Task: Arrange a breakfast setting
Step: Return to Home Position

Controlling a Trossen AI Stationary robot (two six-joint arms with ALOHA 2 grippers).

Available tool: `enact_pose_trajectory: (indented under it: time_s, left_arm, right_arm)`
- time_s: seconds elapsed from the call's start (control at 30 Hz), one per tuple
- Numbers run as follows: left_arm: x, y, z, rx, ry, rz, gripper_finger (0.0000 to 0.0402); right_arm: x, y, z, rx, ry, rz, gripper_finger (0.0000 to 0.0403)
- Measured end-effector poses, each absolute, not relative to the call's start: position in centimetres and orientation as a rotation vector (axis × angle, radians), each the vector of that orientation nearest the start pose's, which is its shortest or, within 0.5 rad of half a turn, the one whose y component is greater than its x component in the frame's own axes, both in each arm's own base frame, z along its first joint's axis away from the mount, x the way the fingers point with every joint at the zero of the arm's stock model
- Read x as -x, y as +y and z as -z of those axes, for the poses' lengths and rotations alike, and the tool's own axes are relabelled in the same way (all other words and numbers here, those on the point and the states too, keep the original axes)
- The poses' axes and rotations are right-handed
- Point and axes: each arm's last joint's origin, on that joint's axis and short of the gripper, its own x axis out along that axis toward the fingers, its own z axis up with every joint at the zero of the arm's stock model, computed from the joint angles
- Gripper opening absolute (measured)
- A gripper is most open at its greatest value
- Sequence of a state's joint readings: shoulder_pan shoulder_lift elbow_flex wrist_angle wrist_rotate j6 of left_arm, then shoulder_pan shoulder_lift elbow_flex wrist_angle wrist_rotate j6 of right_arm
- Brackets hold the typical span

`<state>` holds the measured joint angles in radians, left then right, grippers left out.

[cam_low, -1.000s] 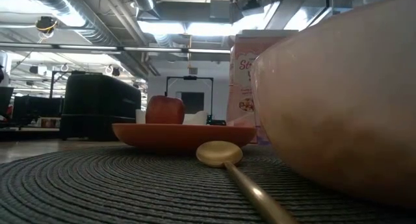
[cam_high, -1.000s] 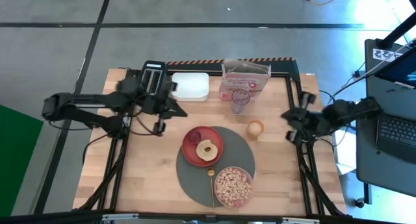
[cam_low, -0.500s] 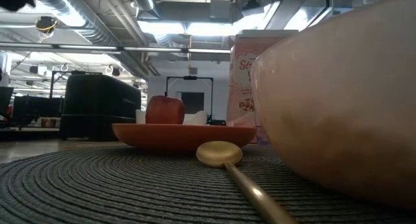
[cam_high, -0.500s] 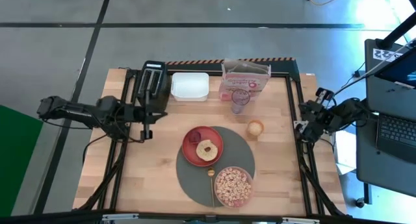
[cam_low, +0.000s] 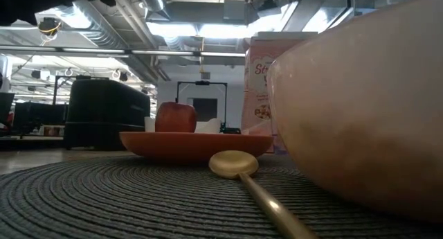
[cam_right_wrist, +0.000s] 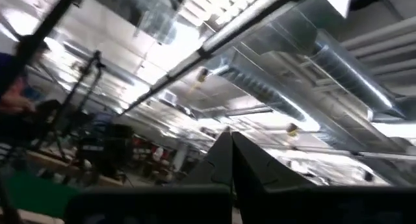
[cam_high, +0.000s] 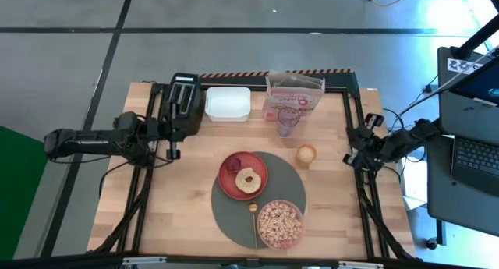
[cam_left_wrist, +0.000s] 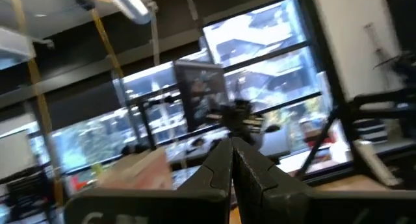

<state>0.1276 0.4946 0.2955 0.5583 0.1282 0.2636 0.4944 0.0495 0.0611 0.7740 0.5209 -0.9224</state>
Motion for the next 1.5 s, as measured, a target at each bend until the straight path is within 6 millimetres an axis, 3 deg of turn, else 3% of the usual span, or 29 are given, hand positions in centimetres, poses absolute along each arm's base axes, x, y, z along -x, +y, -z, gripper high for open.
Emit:
enact_pose_trajectory:
  time_s: [0.23, 0.53, 0.7, 0.87, 1.1, 1.27, 1.5]
  left_arm:
    - [-12.7, 2.6, -27.3, -0.312, -0.347, -0.083, 0.0]
    - [-12.7, 3.1, -26.9, -0.297, -0.299, -0.052, 0.0]
    - [-12.8, 3.1, -26.7, -0.293, -0.281, -0.046, 0.0]
    - [-12.8, 3.1, -26.7, -0.297, -0.283, -0.023, 0.0]
    - [-12.8, 3.0, -26.7, -0.3, -0.286, -0.007, 0.0]
    - [-12.7, 3.0, -26.6, -0.269, -0.273, -0.007, 0.0]
    - [-11.4, 2.8, -24.8, -0.226, -0.276, -0.057, 0.0]
  right_arm:
    - [-8.4, 2.3, -24.1, 0.628, -0.451, 0.419, 0.0001]
    - [-9.0, 2.8, -27.8, 0.814, -0.279, 0.543, 0.0001]
    - [-8.6, 2.5, -29.8, 0.798, -0.313, 0.557, 0.0001]
    - [-9.6, 2.1, -29.7, 0.712, -0.432, 0.425, 0.0001]
    - [-12.0, -0.7, -28.7, 0.733, -0.367, 0.424, 0.0001]
    - [-10.1, -2.1, -29.0, 0.707, -0.433, 0.367, 0.0001]
    - [-6.7, -1.6, -28.3, 0.62, -0.453, 0.324, 0.0001]
